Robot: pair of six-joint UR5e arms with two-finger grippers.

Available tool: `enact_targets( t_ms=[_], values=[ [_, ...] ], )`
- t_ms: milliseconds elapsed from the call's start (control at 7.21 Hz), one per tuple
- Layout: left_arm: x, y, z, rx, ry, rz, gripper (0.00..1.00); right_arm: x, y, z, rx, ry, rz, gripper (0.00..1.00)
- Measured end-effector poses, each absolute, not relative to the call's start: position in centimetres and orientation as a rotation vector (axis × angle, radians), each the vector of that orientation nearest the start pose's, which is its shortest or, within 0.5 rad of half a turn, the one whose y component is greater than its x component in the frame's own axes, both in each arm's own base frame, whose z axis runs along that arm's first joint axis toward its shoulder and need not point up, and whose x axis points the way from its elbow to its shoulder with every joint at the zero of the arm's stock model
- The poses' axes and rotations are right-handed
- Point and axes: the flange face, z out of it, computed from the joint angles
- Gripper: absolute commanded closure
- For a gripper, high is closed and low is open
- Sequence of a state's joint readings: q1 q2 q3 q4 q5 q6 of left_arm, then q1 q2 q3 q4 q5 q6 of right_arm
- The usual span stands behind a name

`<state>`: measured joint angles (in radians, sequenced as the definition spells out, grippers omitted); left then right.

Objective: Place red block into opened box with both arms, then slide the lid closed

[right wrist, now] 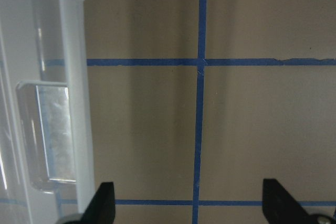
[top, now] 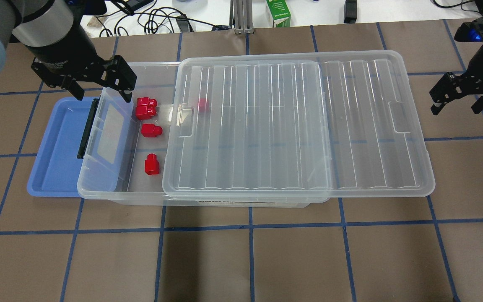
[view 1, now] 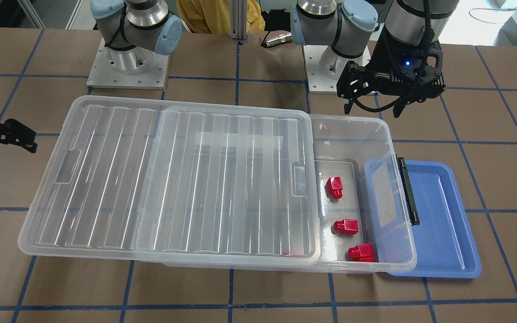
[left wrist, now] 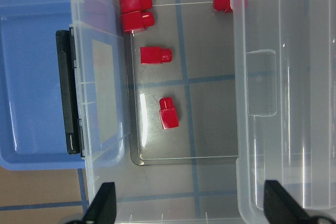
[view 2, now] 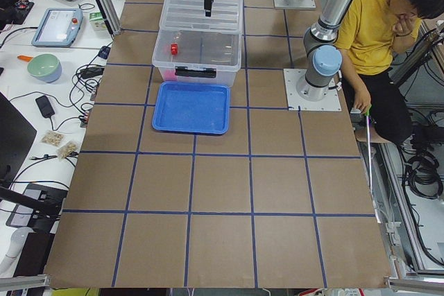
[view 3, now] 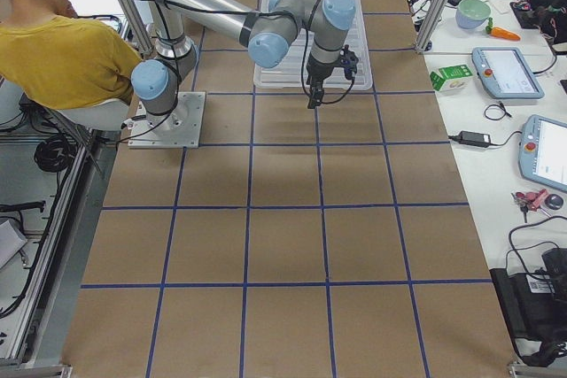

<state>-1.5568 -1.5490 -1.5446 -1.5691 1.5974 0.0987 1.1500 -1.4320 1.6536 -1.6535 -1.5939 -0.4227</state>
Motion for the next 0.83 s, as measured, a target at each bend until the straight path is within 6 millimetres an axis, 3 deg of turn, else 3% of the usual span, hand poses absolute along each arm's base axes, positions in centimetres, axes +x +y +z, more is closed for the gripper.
enact_targets(
  t_ms=[555,832],
  values=[
    [-10.5,-49.2,51.8,0.095,3.113,-0.091,0.00,-9.7,-53.2,34.8,0.002,3.085,0.236,0.00],
    [-10.2,-49.2,51.8,0.099,3.112,-0.091,0.00,-9.3,-53.0,34.1,0.005,3.077,0.241,0.00]
  ],
)
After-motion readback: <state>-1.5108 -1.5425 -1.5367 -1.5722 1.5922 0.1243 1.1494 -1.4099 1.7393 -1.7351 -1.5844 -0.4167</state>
